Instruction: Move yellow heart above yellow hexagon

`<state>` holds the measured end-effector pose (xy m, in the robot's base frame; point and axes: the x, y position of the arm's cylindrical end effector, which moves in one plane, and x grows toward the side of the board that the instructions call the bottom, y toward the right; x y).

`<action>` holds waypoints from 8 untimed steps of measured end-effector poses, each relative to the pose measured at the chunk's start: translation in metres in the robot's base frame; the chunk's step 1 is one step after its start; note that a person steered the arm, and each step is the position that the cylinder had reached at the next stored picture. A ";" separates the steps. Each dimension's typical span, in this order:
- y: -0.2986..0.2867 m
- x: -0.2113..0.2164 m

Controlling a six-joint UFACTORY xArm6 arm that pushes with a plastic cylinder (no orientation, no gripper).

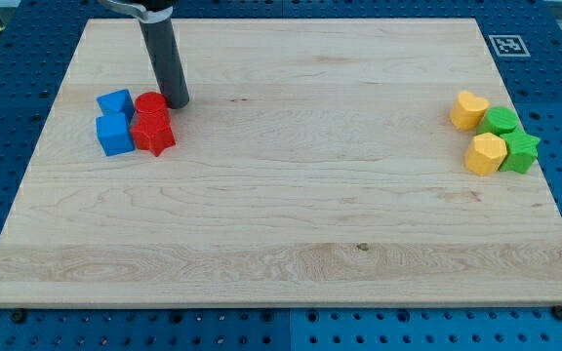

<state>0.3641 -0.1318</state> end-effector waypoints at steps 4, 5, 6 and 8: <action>0.335 -0.091; 0.363 -0.053; 0.363 -0.024; 0.363 0.010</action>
<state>0.3741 0.2310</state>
